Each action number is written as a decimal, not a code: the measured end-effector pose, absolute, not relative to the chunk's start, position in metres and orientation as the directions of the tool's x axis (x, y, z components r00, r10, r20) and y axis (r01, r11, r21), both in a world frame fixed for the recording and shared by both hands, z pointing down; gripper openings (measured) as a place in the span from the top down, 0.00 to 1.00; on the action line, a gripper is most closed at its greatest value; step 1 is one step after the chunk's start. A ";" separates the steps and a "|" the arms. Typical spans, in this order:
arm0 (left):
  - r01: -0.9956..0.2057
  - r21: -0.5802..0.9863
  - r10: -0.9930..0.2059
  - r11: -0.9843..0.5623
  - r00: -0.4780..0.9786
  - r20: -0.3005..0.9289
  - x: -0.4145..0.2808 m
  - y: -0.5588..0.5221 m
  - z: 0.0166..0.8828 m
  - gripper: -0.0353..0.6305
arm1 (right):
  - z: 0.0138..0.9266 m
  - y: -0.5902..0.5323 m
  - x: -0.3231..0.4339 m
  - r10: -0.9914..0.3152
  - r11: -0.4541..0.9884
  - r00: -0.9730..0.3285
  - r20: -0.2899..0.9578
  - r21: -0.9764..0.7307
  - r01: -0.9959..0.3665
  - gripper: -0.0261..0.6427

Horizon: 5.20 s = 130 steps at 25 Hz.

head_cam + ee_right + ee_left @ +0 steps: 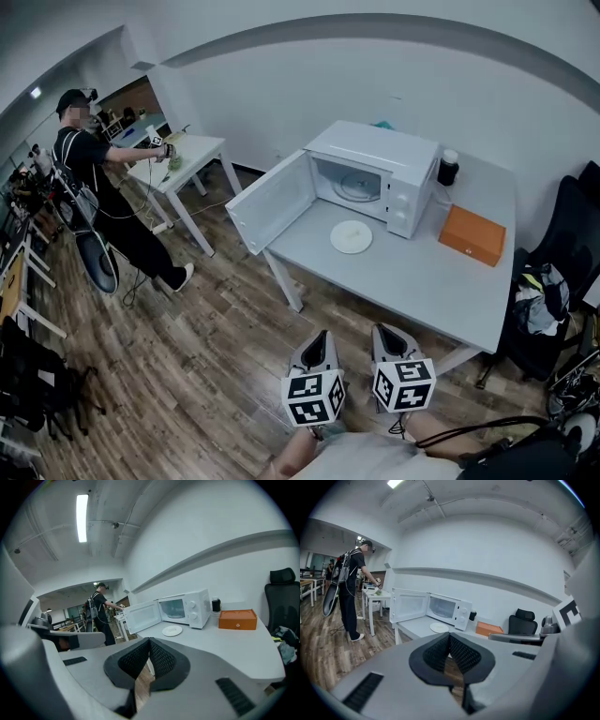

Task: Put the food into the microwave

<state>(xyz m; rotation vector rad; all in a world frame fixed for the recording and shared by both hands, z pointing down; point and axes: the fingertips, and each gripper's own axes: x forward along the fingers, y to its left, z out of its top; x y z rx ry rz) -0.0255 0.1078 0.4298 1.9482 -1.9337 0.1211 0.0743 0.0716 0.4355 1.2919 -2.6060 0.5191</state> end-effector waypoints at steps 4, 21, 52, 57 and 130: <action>-0.978 0.210 -0.945 0.011 0.058 0.321 -0.049 0.076 0.428 0.94 | 0.432 0.043 0.051 -0.744 0.550 -0.595 0.305 -0.226 -0.804 0.94; -0.971 0.233 -0.938 -0.052 0.128 0.323 -0.119 -0.038 0.422 0.94 | 0.423 -0.061 -0.012 -0.783 0.492 -0.530 0.325 -0.198 -0.848 0.94; -0.952 0.238 -0.896 -0.192 0.268 0.352 -0.150 -0.180 0.438 0.94 | 0.434 -0.183 -0.045 -0.842 0.349 -0.407 0.355 -0.216 -0.912 0.94; -0.956 0.238 -0.892 -0.174 0.255 0.374 -0.149 -0.192 0.445 0.94 | 0.443 -0.194 -0.038 -0.832 0.342 -0.408 0.376 -0.231 -0.911 0.94; -0.935 0.353 -0.640 -0.042 0.296 0.709 -0.130 -0.319 0.646 0.82 | 0.637 -0.324 0.013 -0.626 0.177 -0.357 0.693 -0.320 -0.931 0.88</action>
